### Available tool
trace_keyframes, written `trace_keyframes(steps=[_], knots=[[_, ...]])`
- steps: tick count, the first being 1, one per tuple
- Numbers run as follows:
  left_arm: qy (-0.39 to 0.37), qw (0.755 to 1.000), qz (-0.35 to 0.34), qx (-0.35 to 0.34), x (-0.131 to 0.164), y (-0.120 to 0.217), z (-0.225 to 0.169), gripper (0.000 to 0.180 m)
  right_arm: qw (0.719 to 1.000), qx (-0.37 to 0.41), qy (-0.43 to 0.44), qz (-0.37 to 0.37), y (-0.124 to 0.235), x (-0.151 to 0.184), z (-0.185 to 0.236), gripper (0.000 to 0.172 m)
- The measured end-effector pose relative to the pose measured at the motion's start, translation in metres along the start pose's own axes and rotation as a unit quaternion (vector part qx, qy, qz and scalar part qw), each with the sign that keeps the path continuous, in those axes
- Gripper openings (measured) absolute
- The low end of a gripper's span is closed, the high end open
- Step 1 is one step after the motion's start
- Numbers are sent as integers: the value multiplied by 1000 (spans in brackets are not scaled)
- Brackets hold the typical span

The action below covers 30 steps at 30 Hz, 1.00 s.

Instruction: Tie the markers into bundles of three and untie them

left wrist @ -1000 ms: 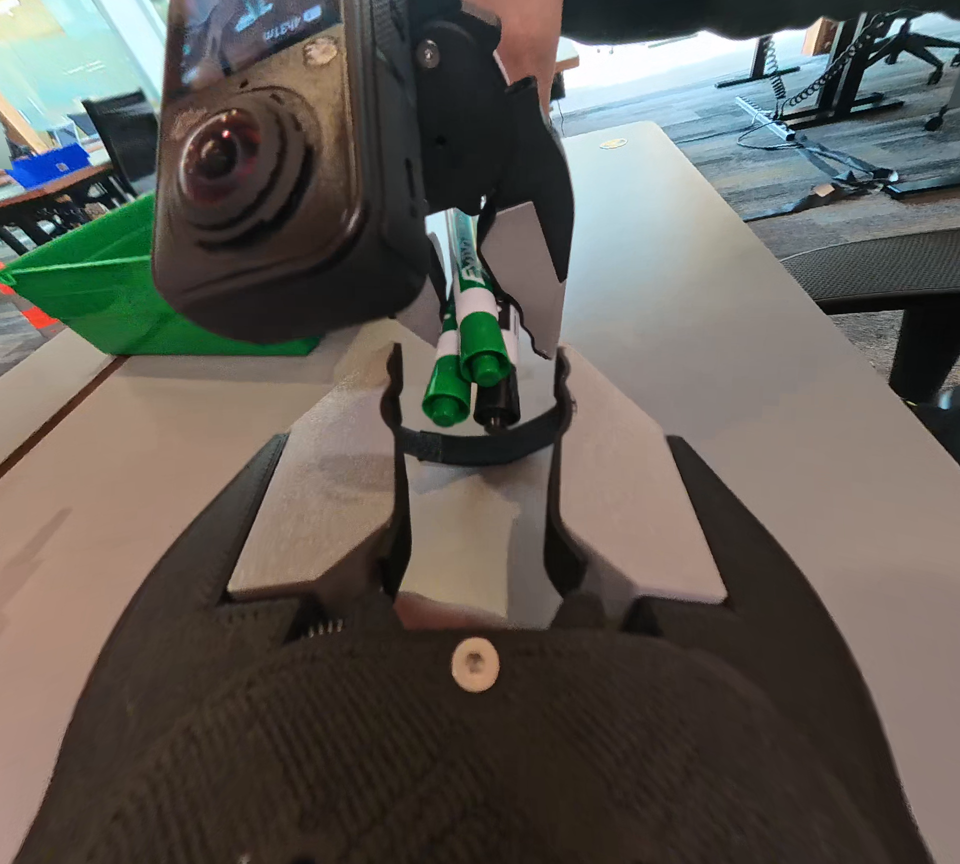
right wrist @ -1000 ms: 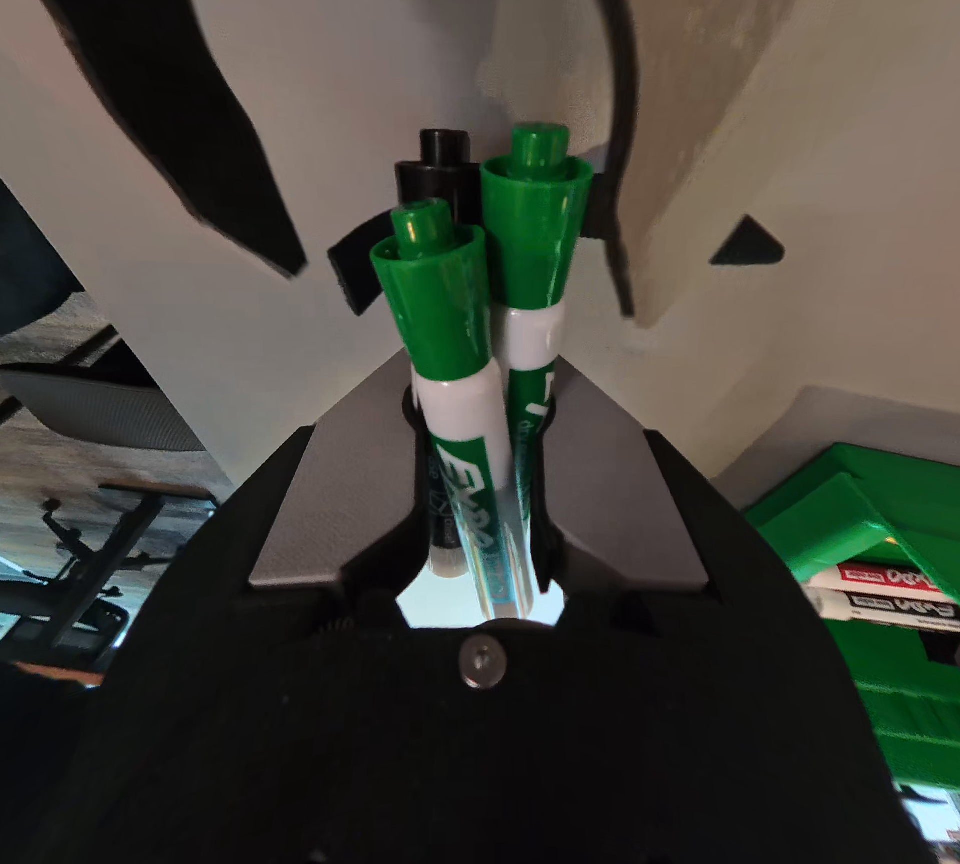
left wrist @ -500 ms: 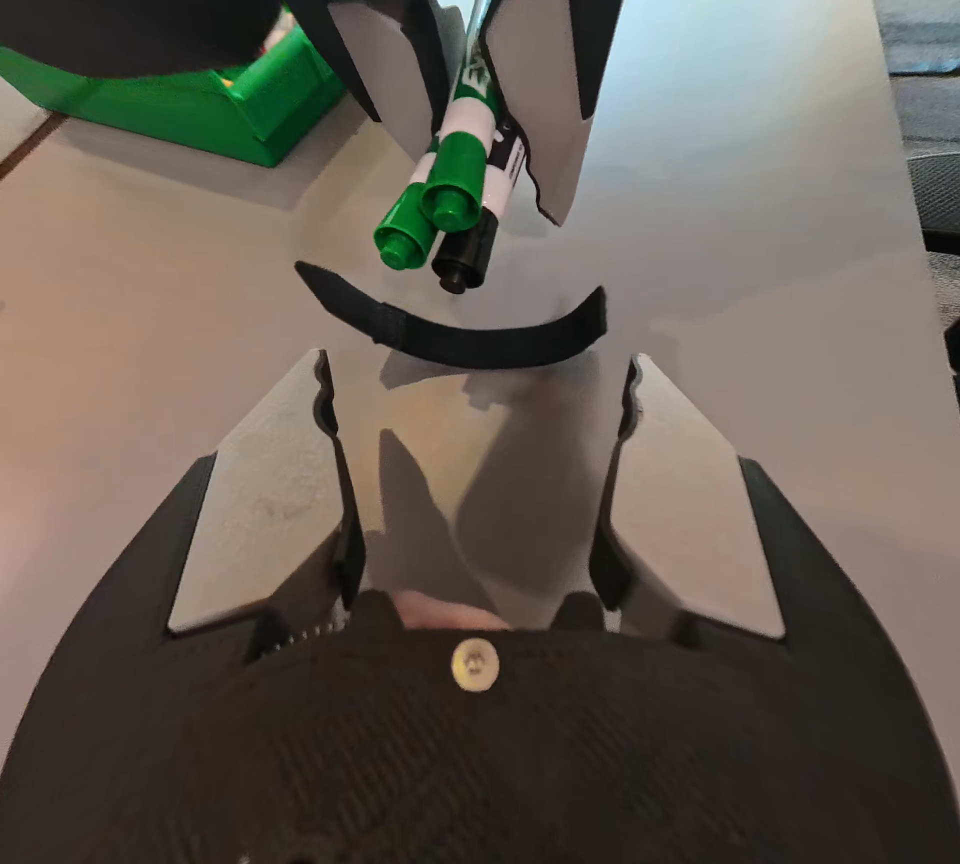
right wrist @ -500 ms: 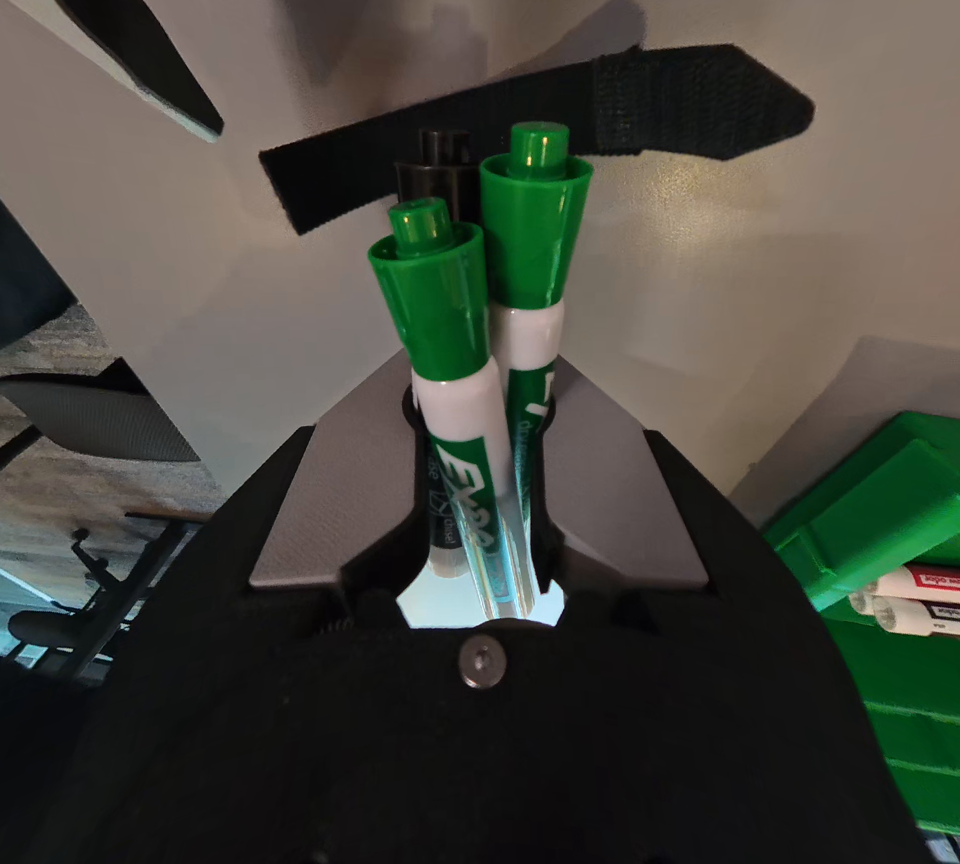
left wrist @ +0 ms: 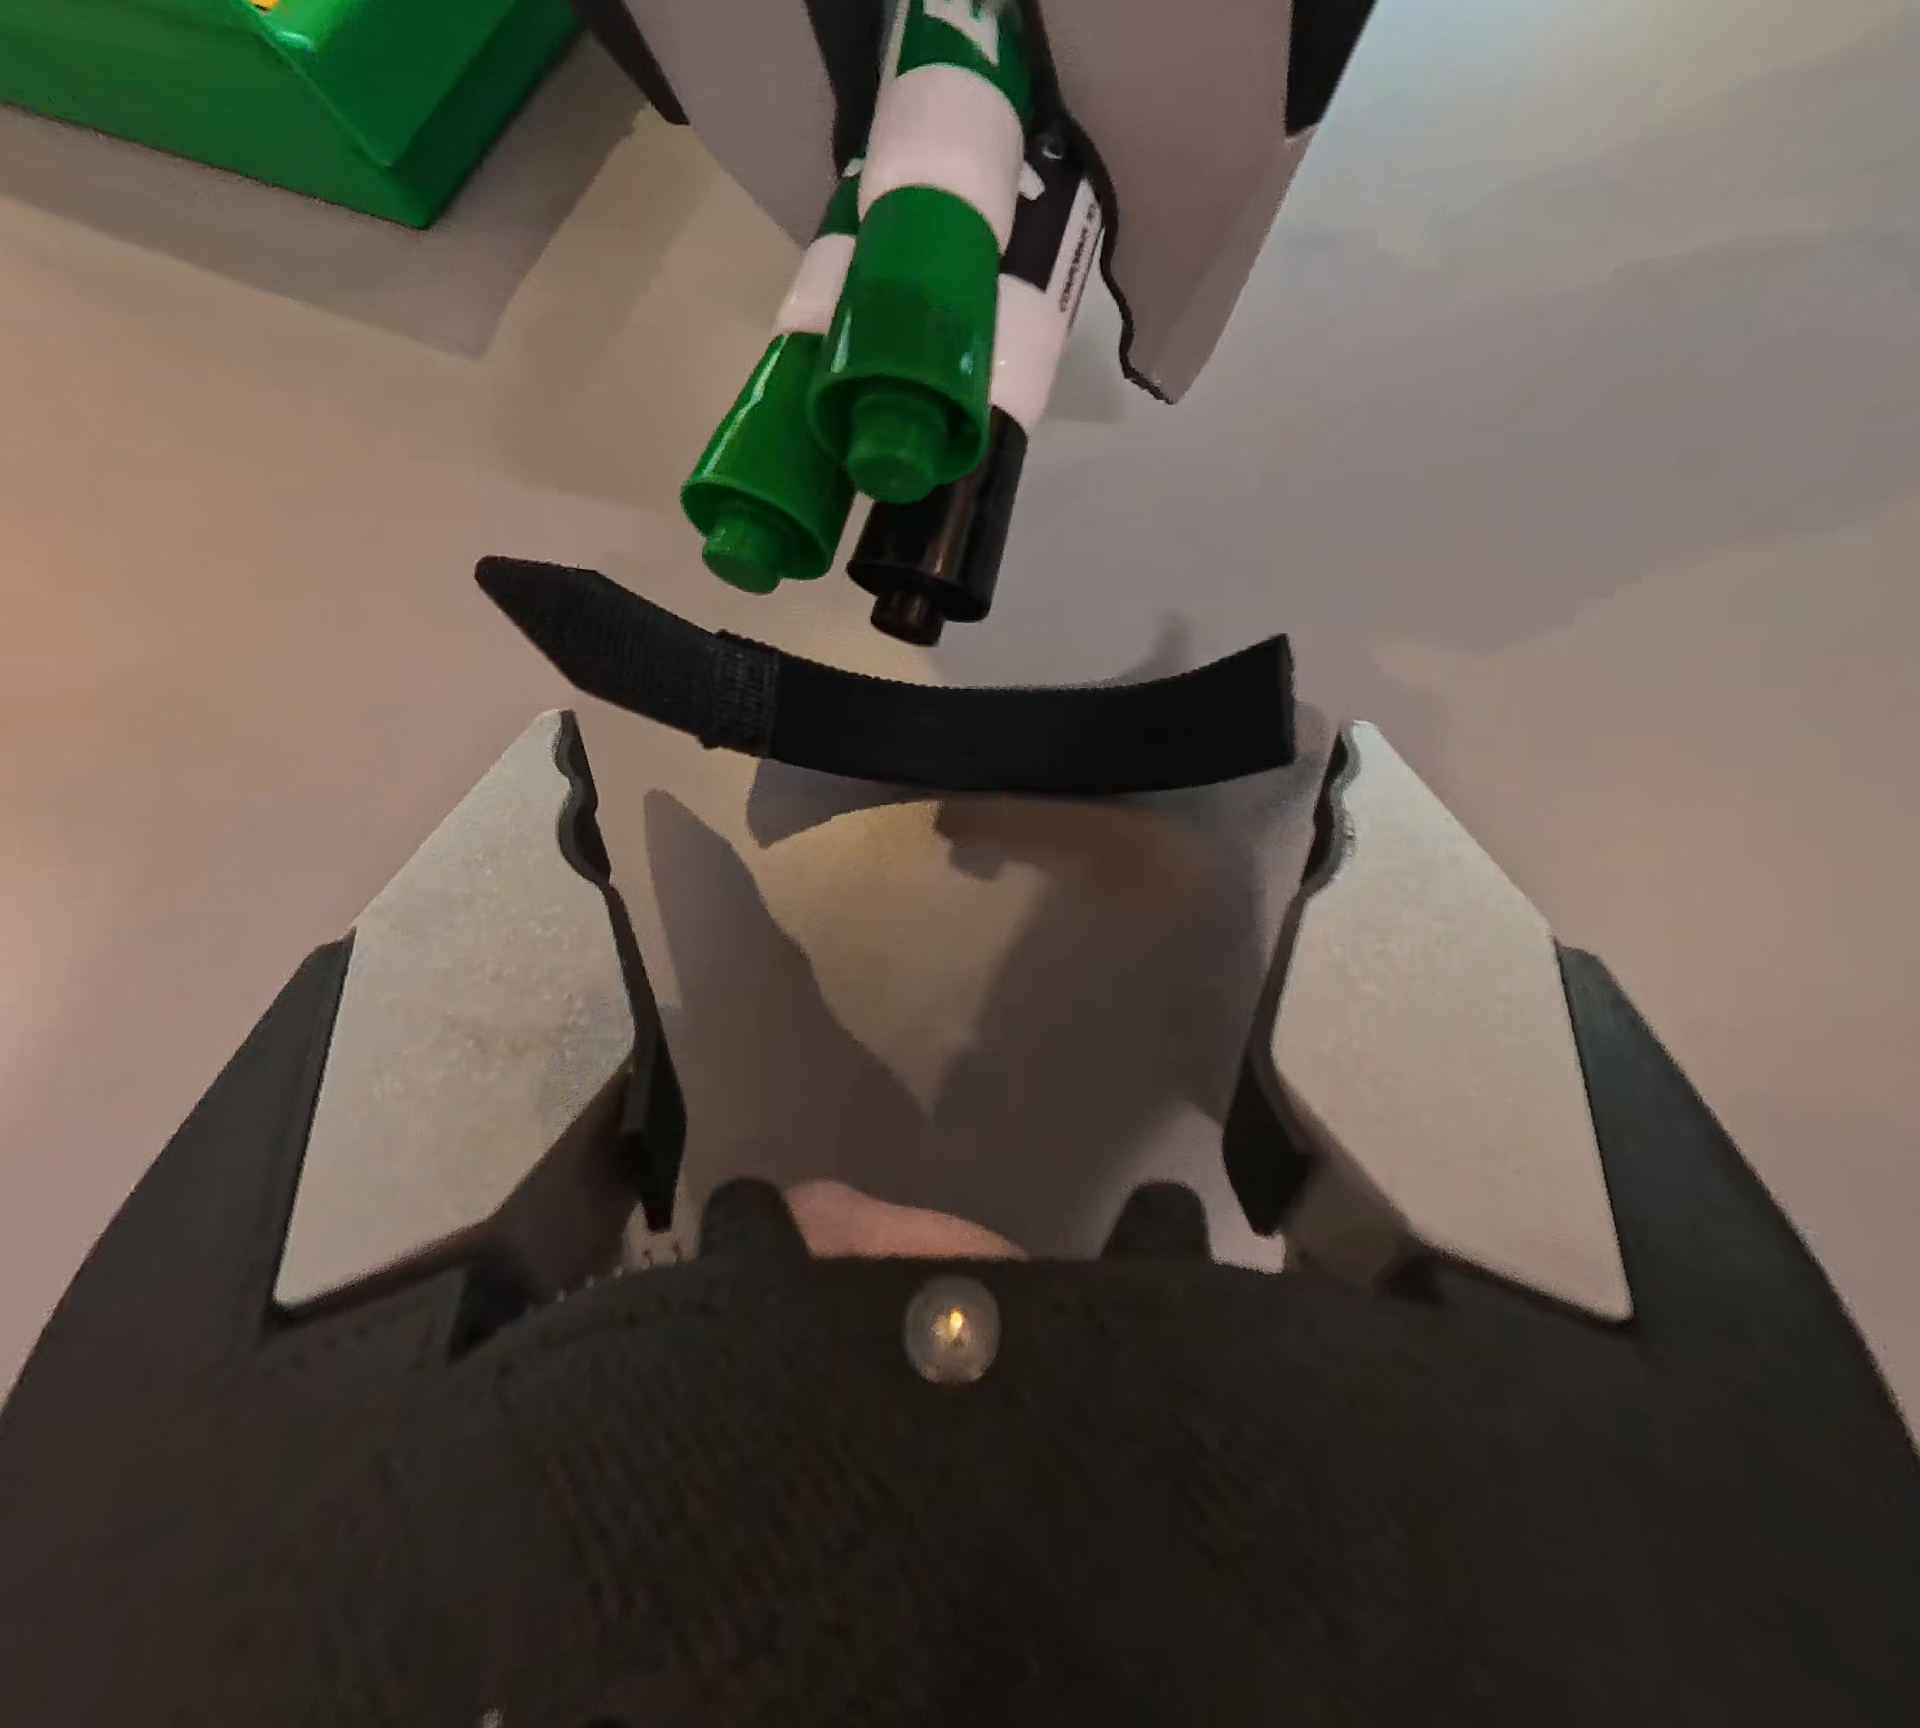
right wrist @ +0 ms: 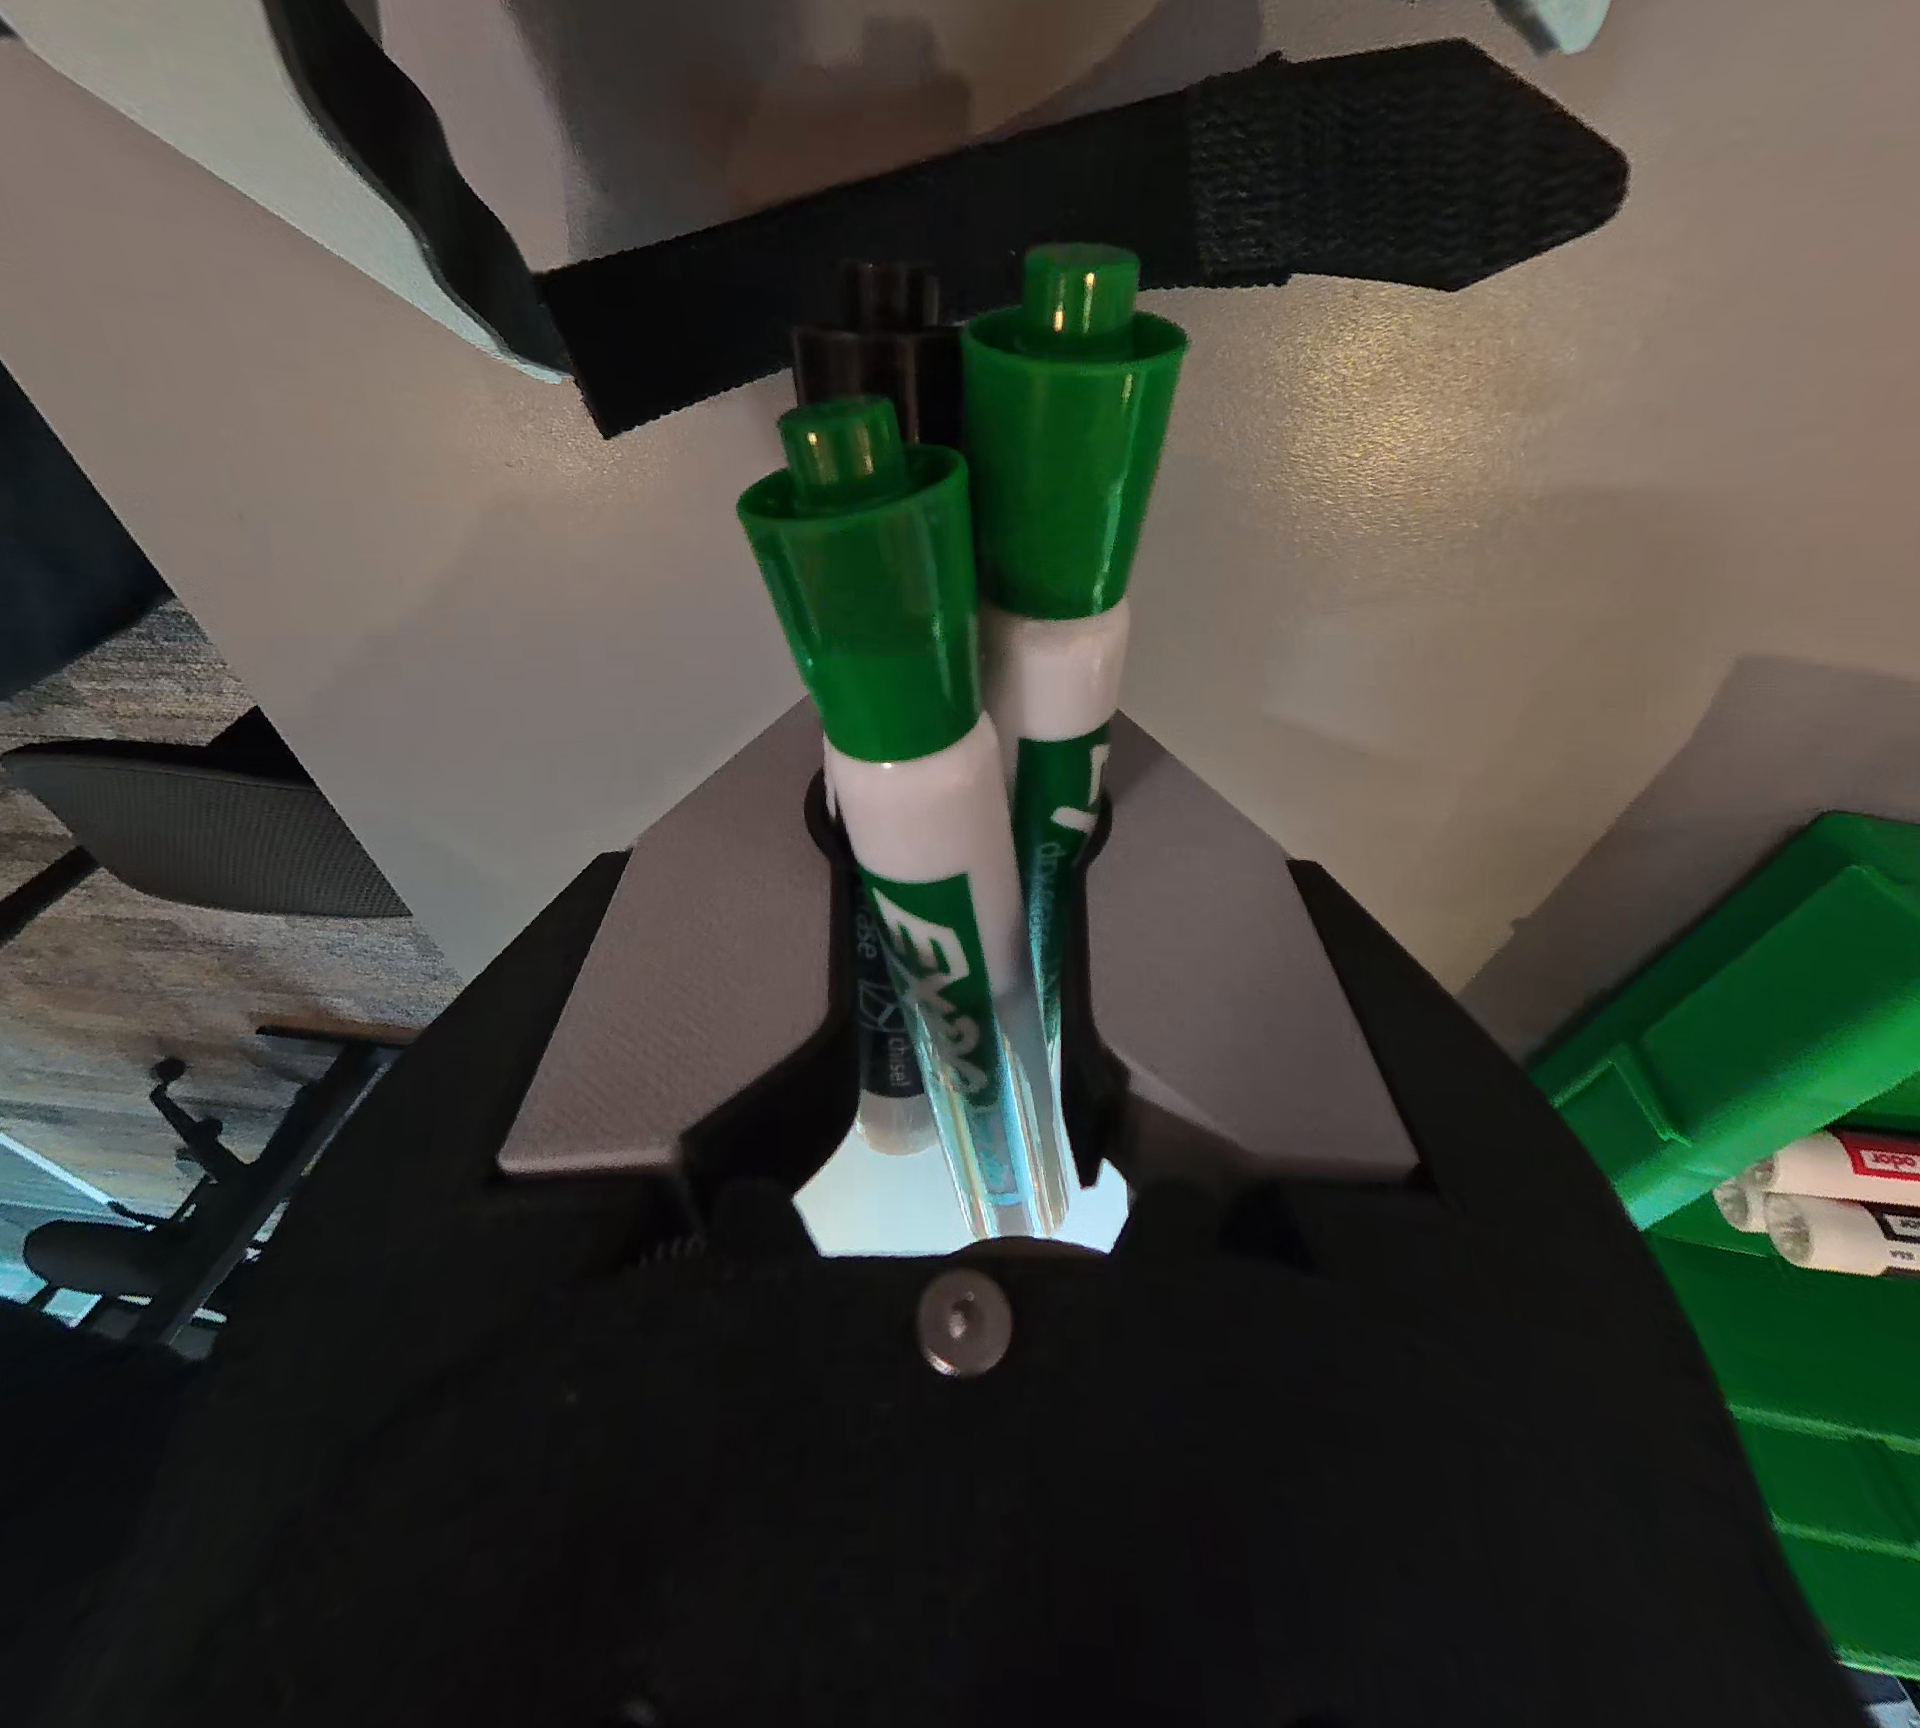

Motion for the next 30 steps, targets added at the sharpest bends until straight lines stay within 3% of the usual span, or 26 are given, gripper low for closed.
trace_keyframes(steps=[30], knots=[[9,1000,-4,-17,-14,-13,19,114,999,-11,-49,-4,-2,32,-2,37]])
Point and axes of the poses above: each gripper's, where its closed fingertips meet, y back along the fingers, x out of its underside, z = x × y across the jaws, the point moved 6 cm from there along y, back along the fingers, and after that the axes turned 15 degrees about x, right-handed, at the moved point
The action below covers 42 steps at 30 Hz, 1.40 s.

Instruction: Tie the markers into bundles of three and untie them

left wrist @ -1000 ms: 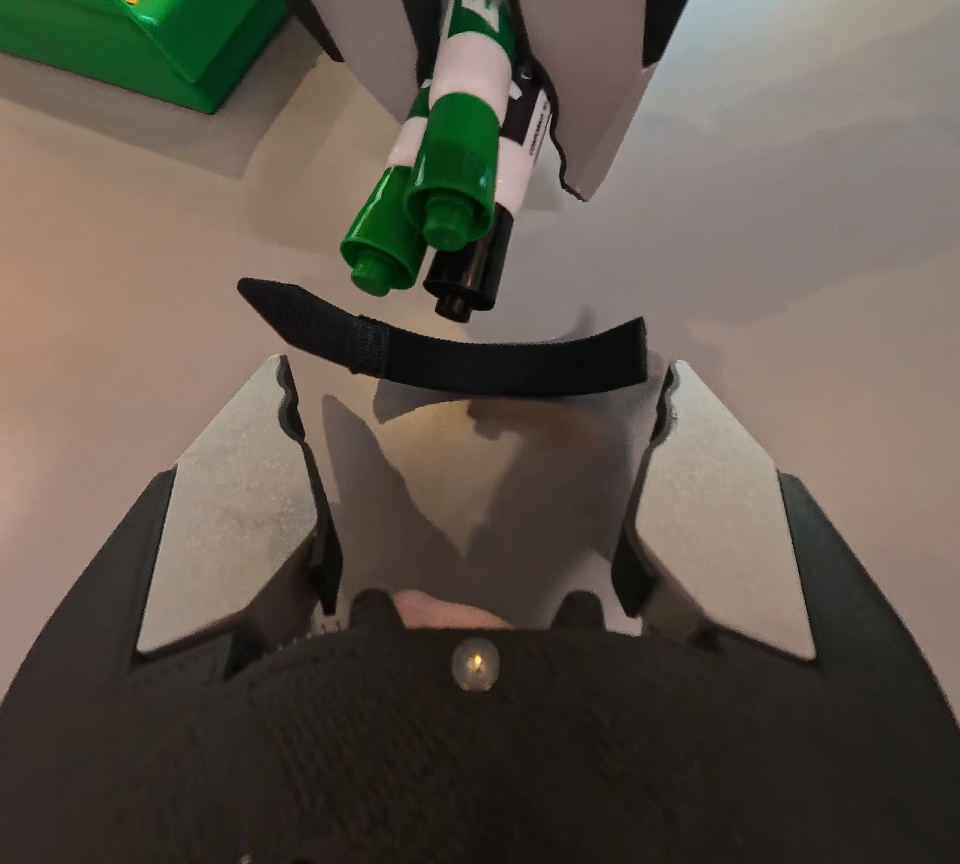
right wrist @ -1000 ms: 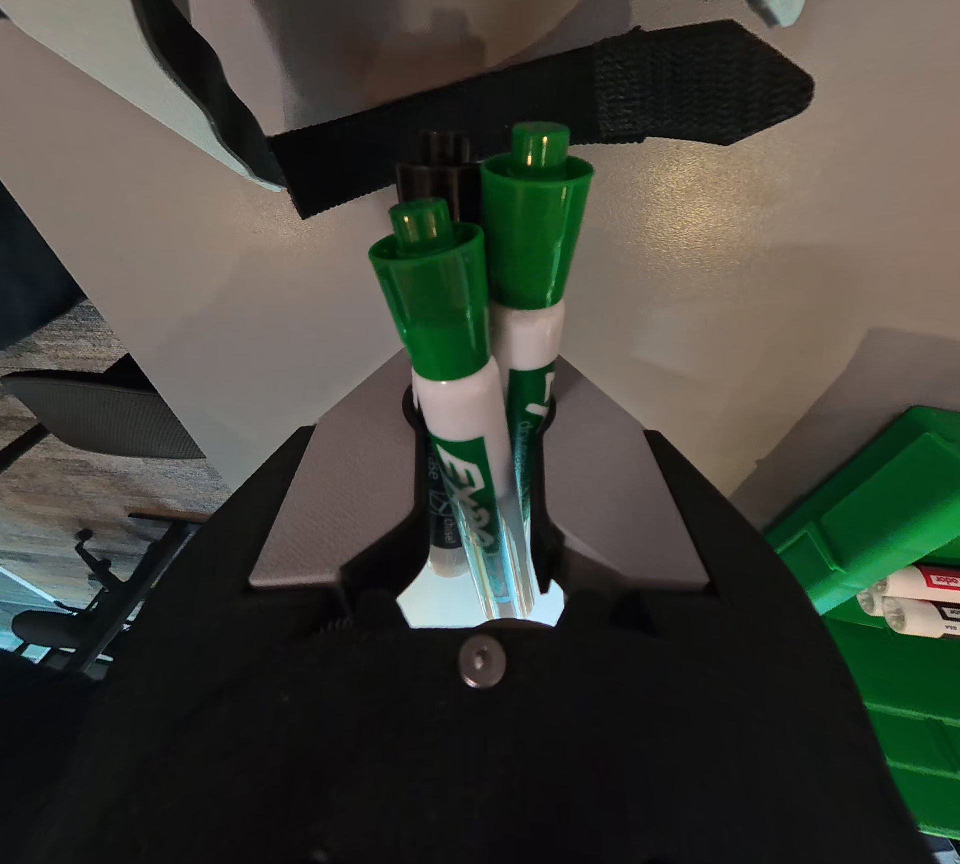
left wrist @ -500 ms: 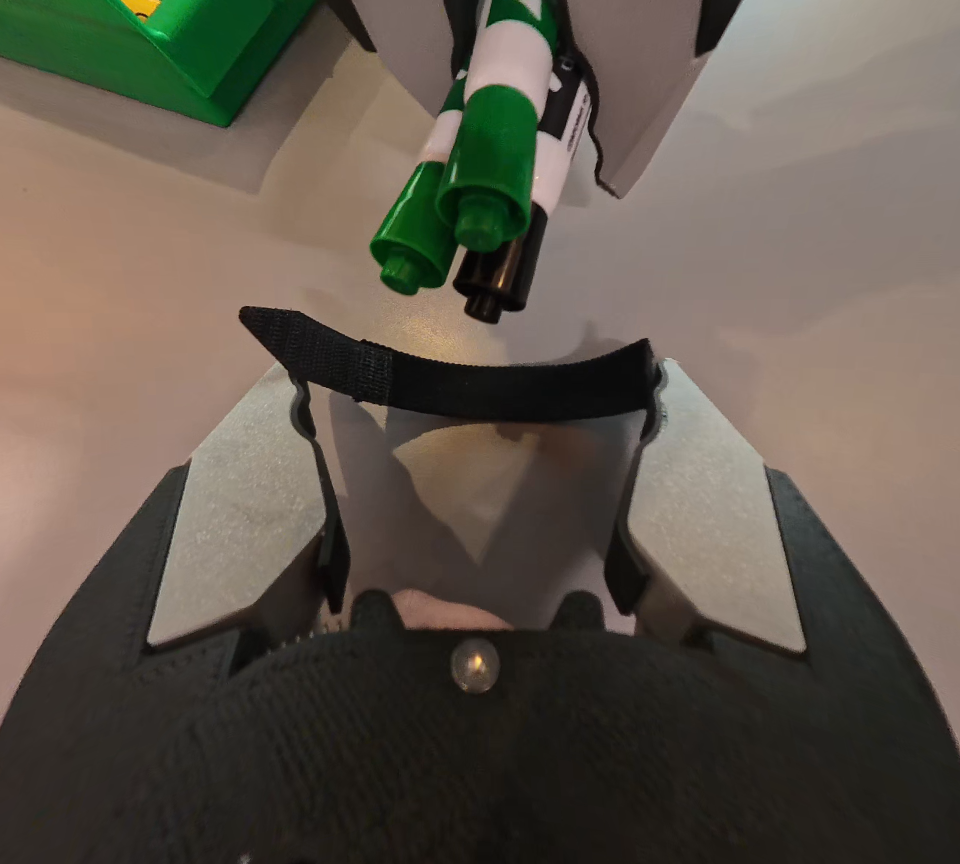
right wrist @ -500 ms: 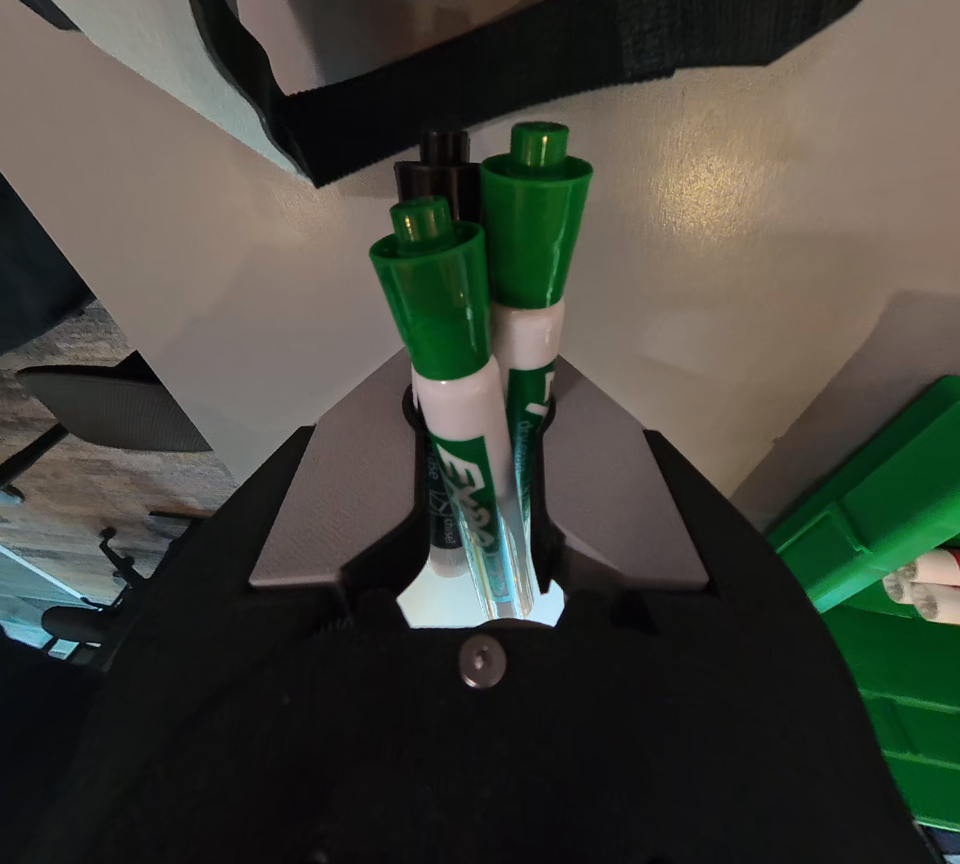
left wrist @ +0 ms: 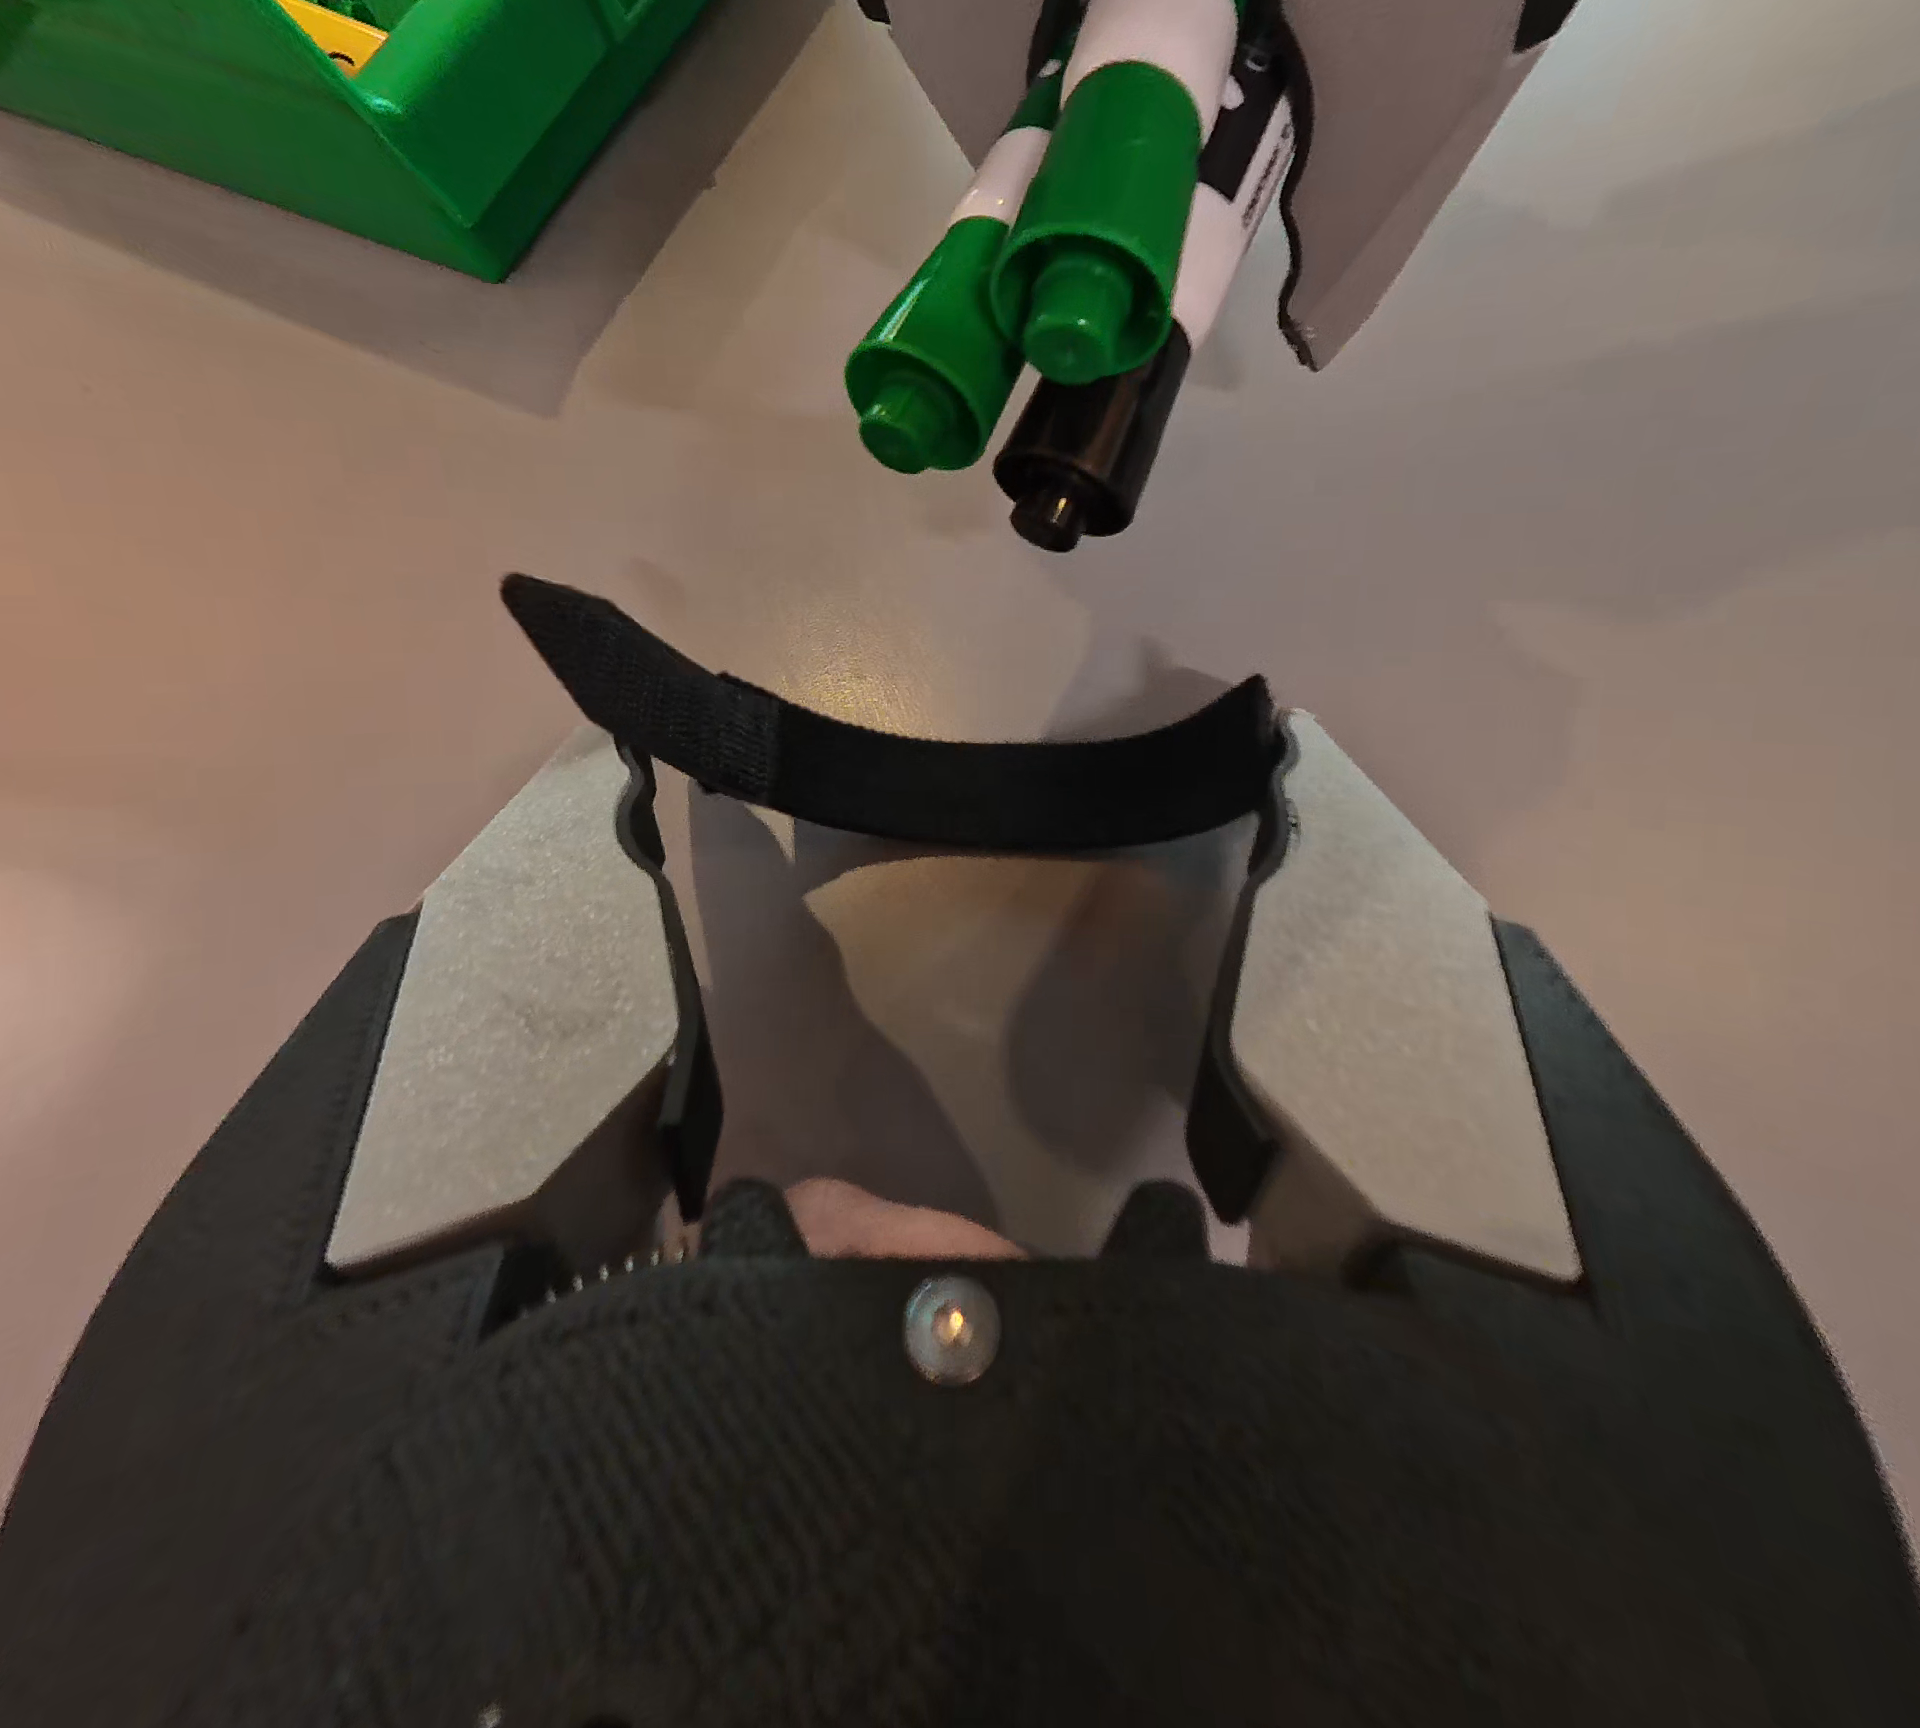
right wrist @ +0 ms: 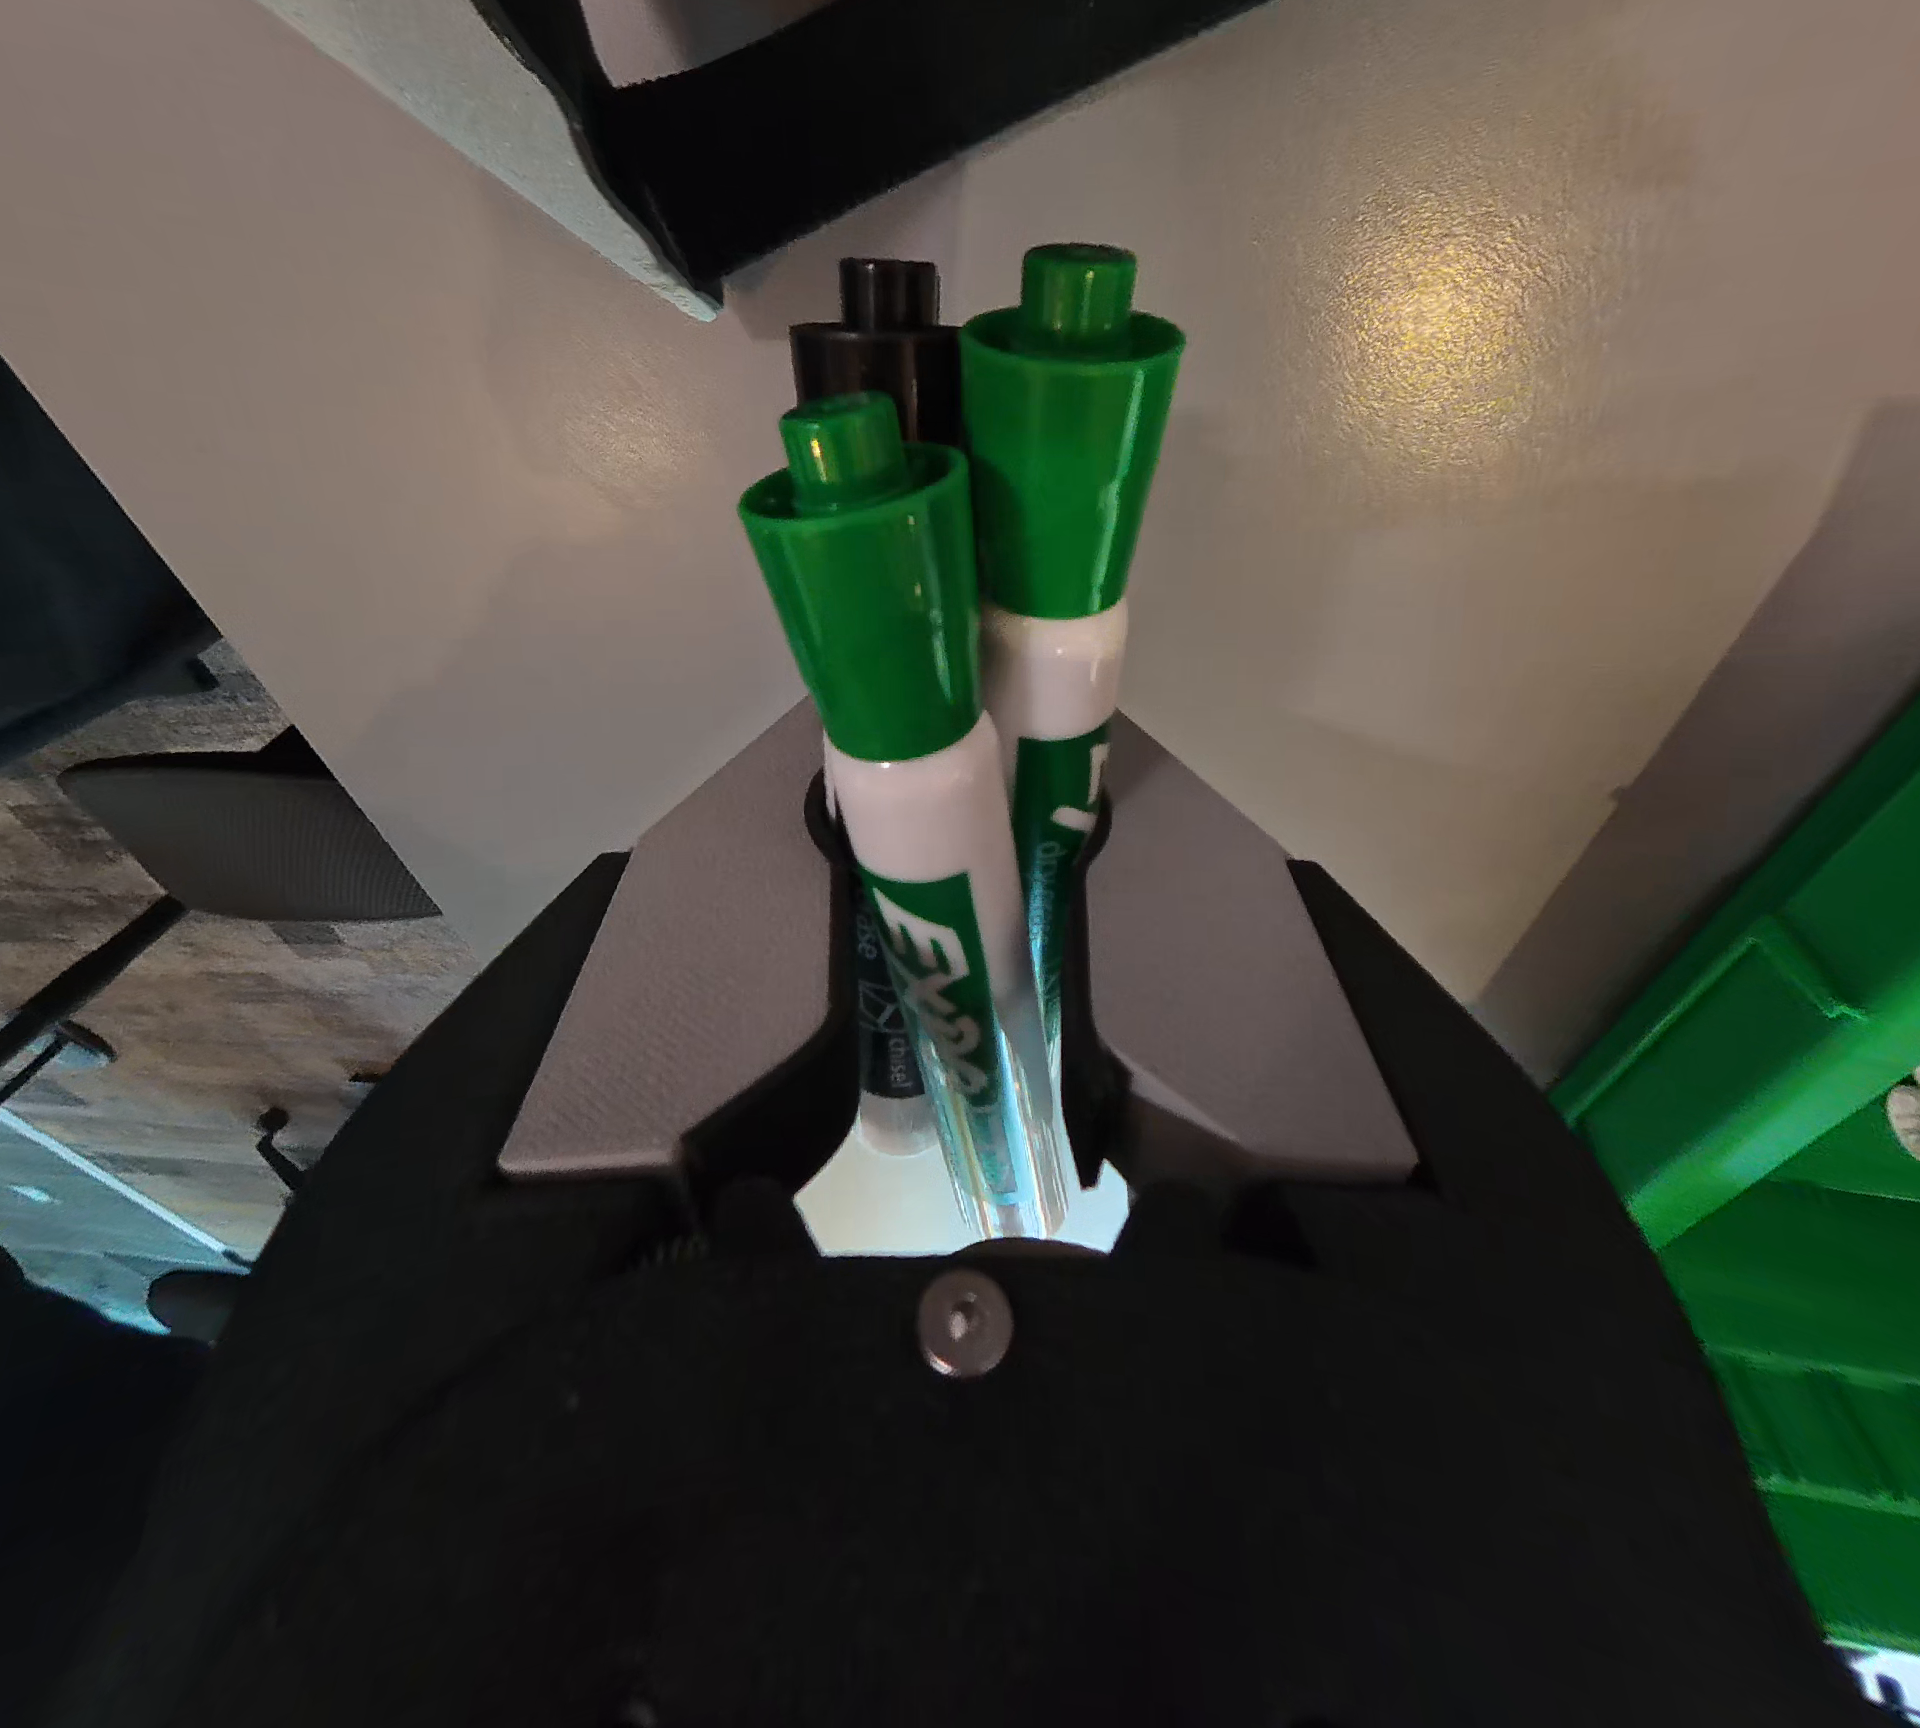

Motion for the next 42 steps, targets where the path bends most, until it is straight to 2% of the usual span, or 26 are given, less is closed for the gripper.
trace_keyframes(steps=[10,18,30,36,42], knots=[[-10,1000,5,-14,-5,-6,5,111,1000,-3,-9,-4,-2,8,-1,37],[-13,1000,-3,-15,-7,-5,7,93,1000,-4,-18,-3,-5,15,-3,37],[-12,999,-38,0,-10,2,6,85,1000,4,-5,-25,-8,5,-3,37],[-10,999,-38,4,-10,2,6,77,1000,1,-6,-25,-10,6,-2,37],[-13,999,-41,8,-10,2,5,76,1000,-2,-7,-21,-11,9,-1,38]])
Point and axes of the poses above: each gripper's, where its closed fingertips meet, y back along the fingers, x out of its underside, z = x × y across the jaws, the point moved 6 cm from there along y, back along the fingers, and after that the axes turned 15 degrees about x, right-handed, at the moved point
